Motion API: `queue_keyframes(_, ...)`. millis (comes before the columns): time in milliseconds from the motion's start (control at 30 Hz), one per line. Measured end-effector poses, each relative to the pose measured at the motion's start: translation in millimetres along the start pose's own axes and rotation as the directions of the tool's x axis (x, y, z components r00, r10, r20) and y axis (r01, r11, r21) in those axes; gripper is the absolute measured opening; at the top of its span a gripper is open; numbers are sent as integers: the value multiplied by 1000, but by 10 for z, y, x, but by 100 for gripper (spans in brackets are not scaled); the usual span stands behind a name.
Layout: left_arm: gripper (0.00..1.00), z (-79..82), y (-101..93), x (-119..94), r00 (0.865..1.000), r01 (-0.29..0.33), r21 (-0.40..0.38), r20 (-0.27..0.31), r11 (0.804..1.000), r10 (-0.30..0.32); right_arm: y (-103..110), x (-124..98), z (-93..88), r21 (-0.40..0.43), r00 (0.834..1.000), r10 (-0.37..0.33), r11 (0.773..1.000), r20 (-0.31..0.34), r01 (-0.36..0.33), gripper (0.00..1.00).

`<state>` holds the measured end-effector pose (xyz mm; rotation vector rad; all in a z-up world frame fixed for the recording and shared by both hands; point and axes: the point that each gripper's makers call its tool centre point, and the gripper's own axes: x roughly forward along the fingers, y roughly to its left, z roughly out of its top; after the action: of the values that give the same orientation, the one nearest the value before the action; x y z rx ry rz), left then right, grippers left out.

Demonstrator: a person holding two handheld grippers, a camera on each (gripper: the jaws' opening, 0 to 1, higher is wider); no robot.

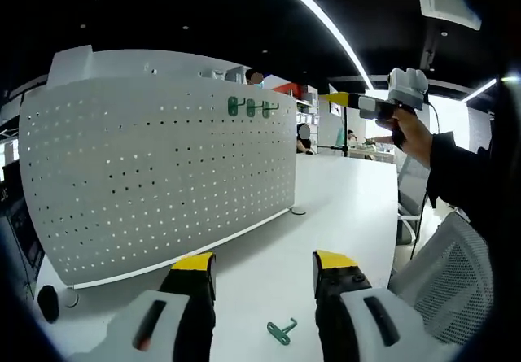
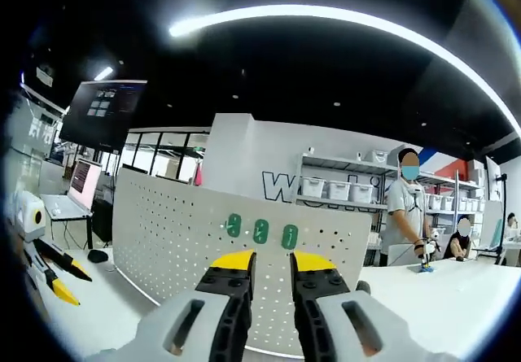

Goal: Insert the hook assembly into the mounting plate slot until the hook locks in place.

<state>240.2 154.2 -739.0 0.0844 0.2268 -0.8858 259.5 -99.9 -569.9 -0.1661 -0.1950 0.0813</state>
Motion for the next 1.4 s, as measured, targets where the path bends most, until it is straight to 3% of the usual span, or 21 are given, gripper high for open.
queue_keyframes(167, 49, -49, -36, 29, 1000, 11, 0, -14, 1000, -11, 181, -136, -14, -2, 999, 35, 999, -2, -35, 16)
queue_keyframes(467, 49, -182, -88, 78, 998, 27, -2, -55, 1000, -27, 651, -374, -310, 54, 987, 145, 989, -67, -141, 16)
queue_keyframes(733, 44, -307, -101, 116, 994, 27, 10, -109, 1000, -26, 965, -522, -433, 99, 972, 220, 972, -77, -213, 16)
queue_keyframes(867, 42, -447, -103, 140, 984, 33, 1, -175, 999, -32, 1174, -604, -503, 119, 960, 265, 960, -87, -254, 16)
queue_keyframes(1000, 32, -537, -116, 167, 974, 47, 23, -223, 999, -41, 1286, -646, -539, 131, 953, 289, 952, -91, -276, 16)
queue_keyframes(1400, 17, -818, -129, 308, 932, 56, 32, -360, 998, -41, 1385, -736, -661, 154, 945, 307, 945, -110, -289, 16)
